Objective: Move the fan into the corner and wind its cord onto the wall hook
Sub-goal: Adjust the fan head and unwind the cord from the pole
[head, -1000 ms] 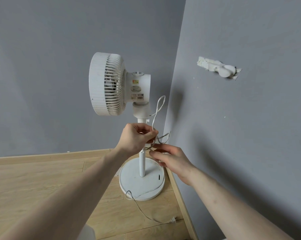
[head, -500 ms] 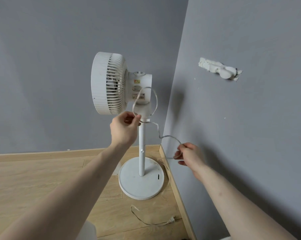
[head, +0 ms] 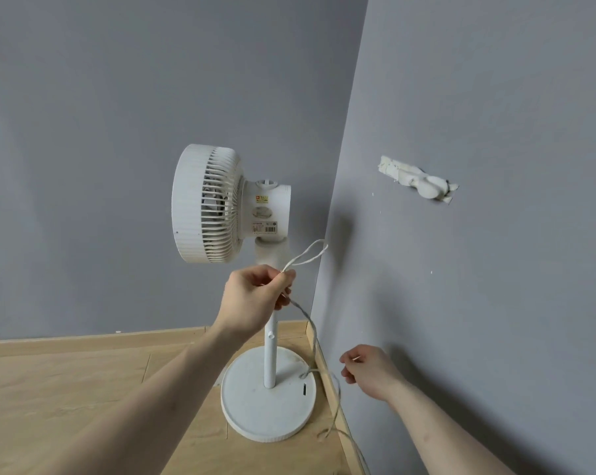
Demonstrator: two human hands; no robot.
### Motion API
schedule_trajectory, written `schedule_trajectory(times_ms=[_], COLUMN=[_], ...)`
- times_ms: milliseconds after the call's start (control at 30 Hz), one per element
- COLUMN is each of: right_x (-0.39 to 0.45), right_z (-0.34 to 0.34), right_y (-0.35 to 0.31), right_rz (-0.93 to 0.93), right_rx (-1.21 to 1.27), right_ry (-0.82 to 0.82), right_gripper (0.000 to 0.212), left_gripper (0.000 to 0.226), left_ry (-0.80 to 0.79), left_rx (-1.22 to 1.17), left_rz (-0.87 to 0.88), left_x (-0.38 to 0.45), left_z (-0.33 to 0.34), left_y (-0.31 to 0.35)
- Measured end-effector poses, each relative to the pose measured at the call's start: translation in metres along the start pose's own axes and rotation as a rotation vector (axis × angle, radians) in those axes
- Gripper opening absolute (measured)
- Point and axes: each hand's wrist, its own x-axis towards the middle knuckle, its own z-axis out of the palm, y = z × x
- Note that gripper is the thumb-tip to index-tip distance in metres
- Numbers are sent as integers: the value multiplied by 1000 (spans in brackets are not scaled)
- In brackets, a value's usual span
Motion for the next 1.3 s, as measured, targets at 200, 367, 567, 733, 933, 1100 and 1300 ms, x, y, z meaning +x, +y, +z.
schedule_trajectory(times_ms=[200, 367, 567, 733, 933, 1100, 1300], right_x=[-24, -42, -58, -65, -67, -66, -71], right_z=[-10, -8, -24, -42, -61, -89, -134], right_y=[-39, -63, -102, -143, -167, -186, -207], right_rz=[-190, -271, -262, -213, -202, -268, -245], right_rx=[193, 484, 872, 821, 529, 141, -487], right_ry=[-20, 1, -75, -122, 129, 239, 234], right_gripper=[27, 34, 48, 28, 8, 25, 24], left_gripper=[28, 16, 6, 11, 20, 28, 36], left_ry=[-81, -125, -205, -252, -217, -207, -240], left_rx=[-98, -1, 198, 295, 460, 466, 428], left_rz=[5, 75, 145, 166, 194, 168, 177], left_x=[-9, -21, -34, -35, -20, -4, 3], left_z=[-6, -8, -4, -8, -17, -13, 12], left_y=[15, 11, 2, -5, -19, -36, -40])
